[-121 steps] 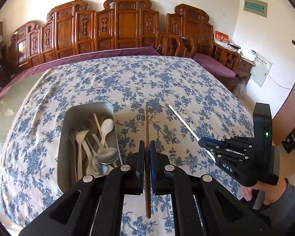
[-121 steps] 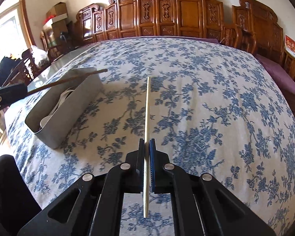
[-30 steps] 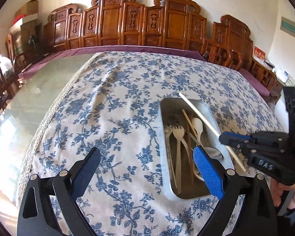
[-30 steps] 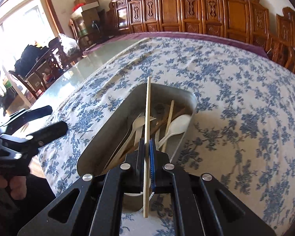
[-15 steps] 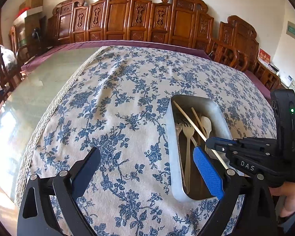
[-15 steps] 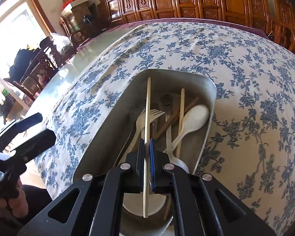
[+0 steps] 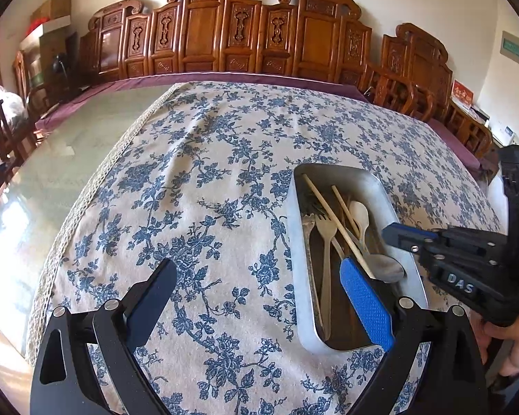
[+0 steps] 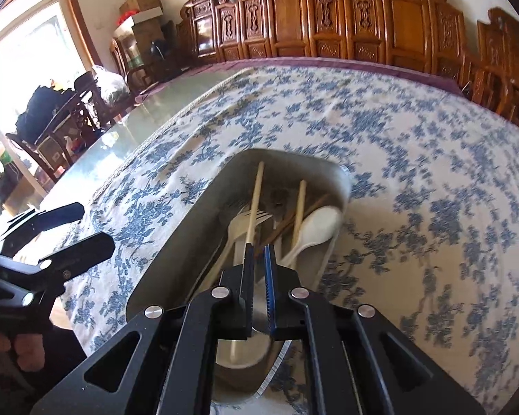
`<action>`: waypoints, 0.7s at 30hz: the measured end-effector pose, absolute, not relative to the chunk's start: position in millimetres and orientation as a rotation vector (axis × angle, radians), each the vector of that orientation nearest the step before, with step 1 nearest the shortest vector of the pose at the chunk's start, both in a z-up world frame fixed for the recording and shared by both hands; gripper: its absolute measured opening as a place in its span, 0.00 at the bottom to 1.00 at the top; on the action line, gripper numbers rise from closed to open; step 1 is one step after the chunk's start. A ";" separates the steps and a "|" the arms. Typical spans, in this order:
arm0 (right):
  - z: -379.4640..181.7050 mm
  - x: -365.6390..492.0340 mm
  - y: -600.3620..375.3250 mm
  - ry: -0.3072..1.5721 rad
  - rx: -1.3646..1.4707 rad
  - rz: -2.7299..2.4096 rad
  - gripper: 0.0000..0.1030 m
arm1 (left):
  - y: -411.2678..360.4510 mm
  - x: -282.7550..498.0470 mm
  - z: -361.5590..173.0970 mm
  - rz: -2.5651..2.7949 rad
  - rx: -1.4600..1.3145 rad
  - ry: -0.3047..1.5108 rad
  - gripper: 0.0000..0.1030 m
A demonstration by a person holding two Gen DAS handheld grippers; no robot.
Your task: Organize utensils
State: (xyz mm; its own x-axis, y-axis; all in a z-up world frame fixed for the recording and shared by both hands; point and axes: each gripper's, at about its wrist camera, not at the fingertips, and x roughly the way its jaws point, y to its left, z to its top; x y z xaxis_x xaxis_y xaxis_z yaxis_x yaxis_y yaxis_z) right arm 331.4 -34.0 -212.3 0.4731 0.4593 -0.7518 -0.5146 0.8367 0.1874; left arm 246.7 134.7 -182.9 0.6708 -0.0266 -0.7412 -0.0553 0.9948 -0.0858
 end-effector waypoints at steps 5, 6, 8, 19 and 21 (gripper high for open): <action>-200.2 320.2 -57.0 0.841 -0.083 0.548 0.19 | 127.7 244.2 -182.4 0.011 -0.091 0.827 0.89; -197.4 316.4 -62.0 0.825 -0.091 0.534 0.25 | 126.4 243.7 -181.7 0.010 -0.089 0.825 0.89; -192.5 309.9 -71.4 0.800 -0.104 0.507 0.44 | 123.4 241.6 -179.9 0.006 -0.087 0.817 0.89; -167.2 267.3 -127.4 0.722 -0.076 0.339 0.97 | 92.3 220.7 -159.5 -0.027 -0.060 0.783 0.89; -161.9 260.2 -136.6 0.722 -0.060 0.323 0.97 | 85.9 215.3 -154.6 -0.039 -0.059 0.777 0.89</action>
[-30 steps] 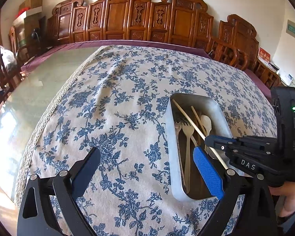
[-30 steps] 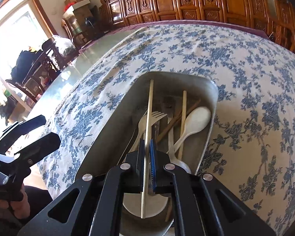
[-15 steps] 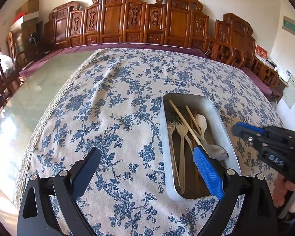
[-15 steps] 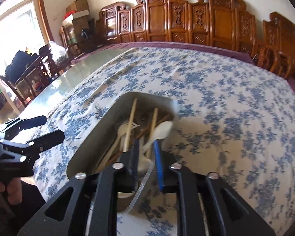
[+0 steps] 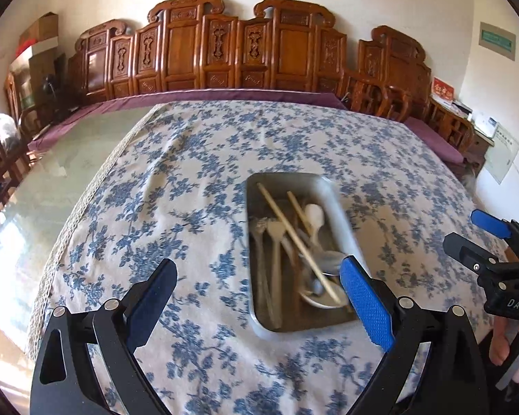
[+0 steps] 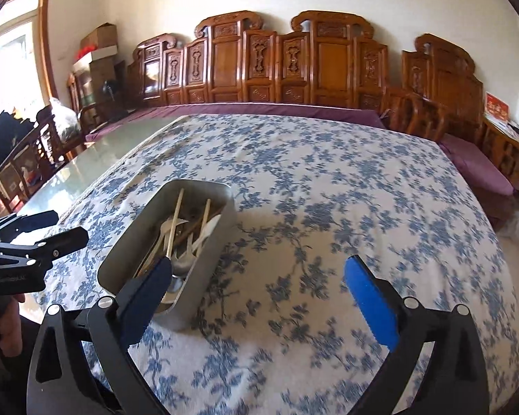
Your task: Organize utensils
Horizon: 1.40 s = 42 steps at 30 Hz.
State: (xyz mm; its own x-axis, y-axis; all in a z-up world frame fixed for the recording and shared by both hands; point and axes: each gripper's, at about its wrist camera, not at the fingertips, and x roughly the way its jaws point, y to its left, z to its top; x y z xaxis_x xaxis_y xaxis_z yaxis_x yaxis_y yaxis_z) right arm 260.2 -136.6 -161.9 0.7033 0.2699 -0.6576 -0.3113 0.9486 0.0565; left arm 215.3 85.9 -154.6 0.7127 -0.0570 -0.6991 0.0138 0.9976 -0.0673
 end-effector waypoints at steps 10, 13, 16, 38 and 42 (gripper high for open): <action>-127.6 208.4 -176.3 0.665 -0.047 0.262 0.97 | 48.8 171.9 -137.6 -0.058 -0.027 0.781 0.92; -118.9 193.1 -185.2 0.643 -0.052 0.240 0.97 | 37.8 160.1 -127.3 -0.073 -0.023 0.772 0.92; -110.4 178.4 -194.8 0.629 -0.035 0.223 0.97 | 28.2 148.5 -114.6 -0.084 -0.017 0.760 0.92; -19.0 85.2 -214.9 0.415 -0.007 0.201 0.97 | 14.1 59.6 -2.5 -0.027 0.019 0.520 0.92; 0.7 73.5 -213.9 0.367 -0.019 0.197 0.97 | 11.6 49.1 14.3 -0.019 0.021 0.480 0.92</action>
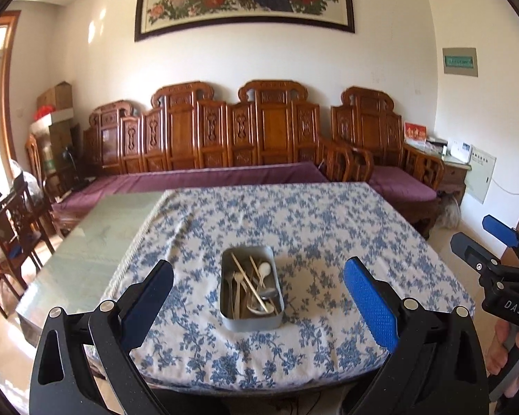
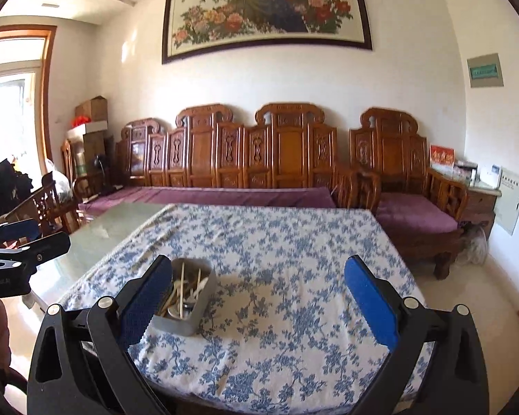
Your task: Organize utensils
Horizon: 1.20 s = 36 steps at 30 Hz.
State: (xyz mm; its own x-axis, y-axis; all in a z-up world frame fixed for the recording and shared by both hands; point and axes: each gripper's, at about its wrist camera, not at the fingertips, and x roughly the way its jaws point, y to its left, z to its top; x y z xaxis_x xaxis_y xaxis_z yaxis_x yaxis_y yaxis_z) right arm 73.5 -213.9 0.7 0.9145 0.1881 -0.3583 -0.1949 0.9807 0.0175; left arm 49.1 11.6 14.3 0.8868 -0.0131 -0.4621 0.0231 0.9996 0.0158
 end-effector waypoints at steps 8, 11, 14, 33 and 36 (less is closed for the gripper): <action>24.0 54.5 -216.7 0.304 -0.008 0.195 0.97 | 6.5 32.9 30.5 -0.016 0.019 0.430 0.92; 26.7 52.0 -218.5 0.296 -0.003 0.192 0.97 | 5.7 29.9 30.4 -0.010 0.018 0.421 0.92; 27.3 52.6 -220.2 0.296 -0.004 0.188 0.97 | 6.5 31.4 28.8 -0.011 0.011 0.422 0.92; 21.7 57.1 -214.9 0.312 -0.005 0.183 0.97 | 9.1 33.0 23.9 -0.013 -0.007 0.425 0.92; 22.0 57.1 -215.0 0.312 -0.004 0.184 0.97 | 8.9 31.7 24.4 -0.014 -0.006 0.422 0.92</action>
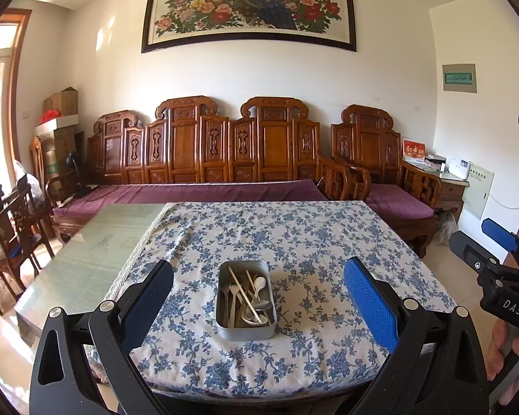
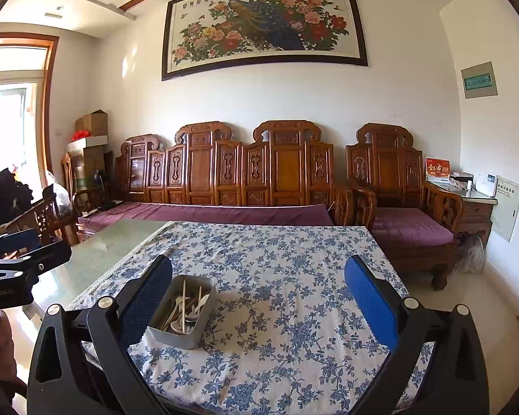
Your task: Organize utensils
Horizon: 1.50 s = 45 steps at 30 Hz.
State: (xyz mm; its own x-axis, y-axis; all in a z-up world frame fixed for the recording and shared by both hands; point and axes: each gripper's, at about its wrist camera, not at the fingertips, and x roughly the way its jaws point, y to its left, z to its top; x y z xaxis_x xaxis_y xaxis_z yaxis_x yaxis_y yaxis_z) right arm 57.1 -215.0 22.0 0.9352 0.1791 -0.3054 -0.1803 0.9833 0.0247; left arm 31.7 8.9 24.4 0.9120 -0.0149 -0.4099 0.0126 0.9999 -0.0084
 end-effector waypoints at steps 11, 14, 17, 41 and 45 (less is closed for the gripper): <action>20.9 57.4 -215.6 0.311 -0.003 0.184 0.97 | 5.5 27.6 26.8 -0.016 -0.001 0.410 0.92; 21.0 57.3 -215.8 0.310 -0.004 0.184 0.97 | 5.4 26.9 26.9 -0.016 -0.001 0.409 0.92; 20.8 57.3 -215.9 0.310 -0.003 0.185 0.97 | 5.4 27.0 26.8 -0.016 -0.002 0.410 0.92; 20.2 57.0 -214.7 0.310 -0.003 0.185 0.97 | 3.0 26.1 26.3 -0.016 0.002 0.411 0.92; 19.8 56.8 -214.6 0.311 -0.003 0.186 0.97 | 2.9 25.8 26.5 -0.014 0.003 0.408 0.92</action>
